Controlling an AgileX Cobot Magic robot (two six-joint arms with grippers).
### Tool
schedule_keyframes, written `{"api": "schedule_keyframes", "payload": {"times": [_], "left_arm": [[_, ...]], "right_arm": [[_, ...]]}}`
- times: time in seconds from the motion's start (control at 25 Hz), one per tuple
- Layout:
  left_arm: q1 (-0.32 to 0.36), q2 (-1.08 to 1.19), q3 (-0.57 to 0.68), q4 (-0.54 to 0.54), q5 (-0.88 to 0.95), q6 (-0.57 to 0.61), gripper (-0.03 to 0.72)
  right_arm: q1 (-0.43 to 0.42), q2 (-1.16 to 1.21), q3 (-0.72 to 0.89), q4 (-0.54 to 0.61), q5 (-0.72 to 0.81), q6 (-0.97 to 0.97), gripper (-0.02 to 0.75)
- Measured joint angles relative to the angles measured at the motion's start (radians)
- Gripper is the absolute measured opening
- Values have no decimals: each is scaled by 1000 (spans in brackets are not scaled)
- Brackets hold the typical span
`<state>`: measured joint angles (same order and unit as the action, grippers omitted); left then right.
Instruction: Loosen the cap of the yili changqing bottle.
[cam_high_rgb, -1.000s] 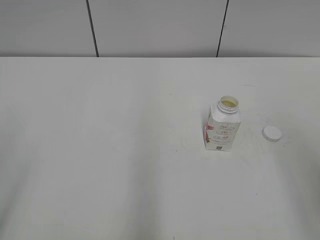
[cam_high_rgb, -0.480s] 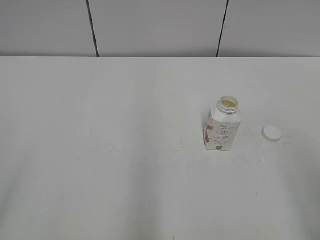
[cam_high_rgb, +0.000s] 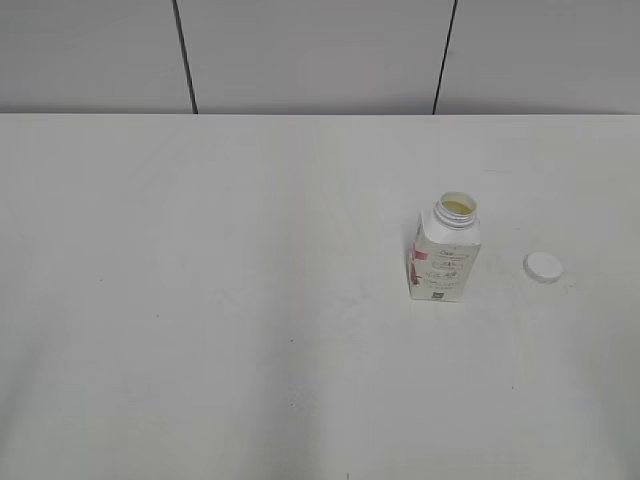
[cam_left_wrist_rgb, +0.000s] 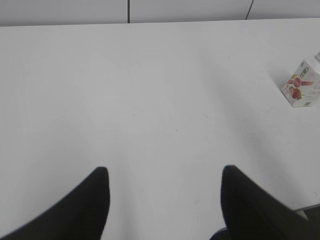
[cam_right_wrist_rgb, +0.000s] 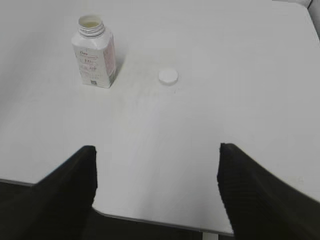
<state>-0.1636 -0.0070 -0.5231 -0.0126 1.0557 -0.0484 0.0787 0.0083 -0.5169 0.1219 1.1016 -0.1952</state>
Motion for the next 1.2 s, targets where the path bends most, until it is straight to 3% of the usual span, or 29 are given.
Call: {"api": "schedule_keyframes", "payload": {"times": [0.56,0.96,1.2], "left_arm": [[1,0,2,0,0,-1,417],[100,0,2,0,0,-1,382],[113,0,2,0,0,-1,365]], "right_arm": [[0,-17,1,-19,-2,1,592],[0,-17,1,-19,-3,1,592],[0,-17,1,-19,-3,1,592]]}}
